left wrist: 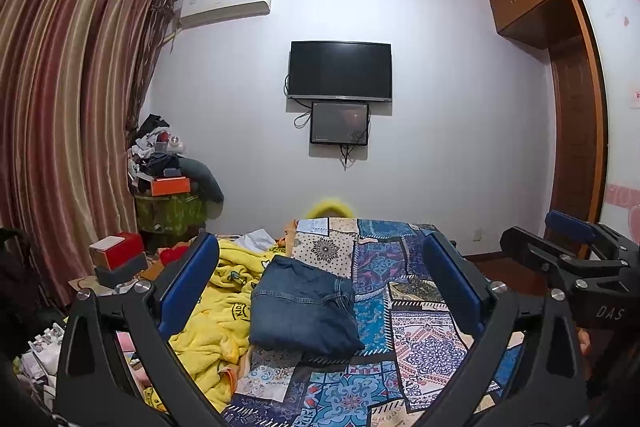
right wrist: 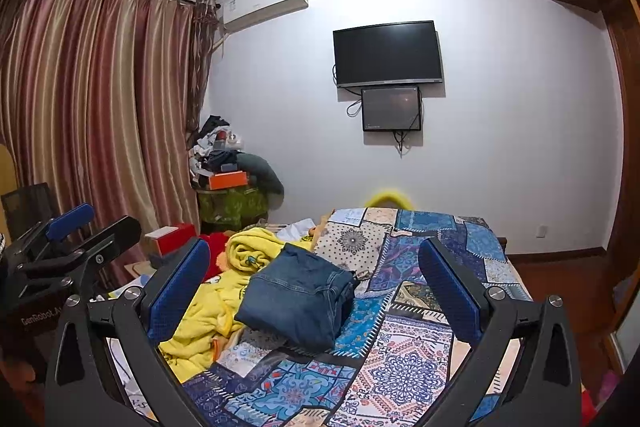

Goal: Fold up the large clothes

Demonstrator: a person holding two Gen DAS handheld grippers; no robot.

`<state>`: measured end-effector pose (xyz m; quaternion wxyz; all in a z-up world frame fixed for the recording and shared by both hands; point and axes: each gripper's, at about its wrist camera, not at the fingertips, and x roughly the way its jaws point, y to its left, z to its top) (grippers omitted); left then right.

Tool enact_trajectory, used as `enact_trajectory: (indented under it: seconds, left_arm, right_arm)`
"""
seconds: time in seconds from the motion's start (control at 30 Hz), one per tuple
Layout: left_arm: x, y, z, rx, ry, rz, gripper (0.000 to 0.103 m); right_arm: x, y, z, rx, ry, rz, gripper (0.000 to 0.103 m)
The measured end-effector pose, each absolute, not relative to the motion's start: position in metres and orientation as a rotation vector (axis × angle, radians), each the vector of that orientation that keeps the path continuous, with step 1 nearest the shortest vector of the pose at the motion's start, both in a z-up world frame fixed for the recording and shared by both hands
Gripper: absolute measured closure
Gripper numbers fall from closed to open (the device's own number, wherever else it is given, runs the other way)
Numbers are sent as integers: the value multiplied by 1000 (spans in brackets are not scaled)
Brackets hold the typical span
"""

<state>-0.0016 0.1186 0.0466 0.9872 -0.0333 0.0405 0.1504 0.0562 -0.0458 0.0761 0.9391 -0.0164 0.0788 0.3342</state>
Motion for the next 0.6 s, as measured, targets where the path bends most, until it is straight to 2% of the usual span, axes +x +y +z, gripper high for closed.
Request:
enact_trajectory:
  seconds: [0.6]
  left_arm:
    - [1, 114, 48, -64, 91, 290, 1]
  right_arm:
    - [58, -48, 74, -25, 159, 671, 0]
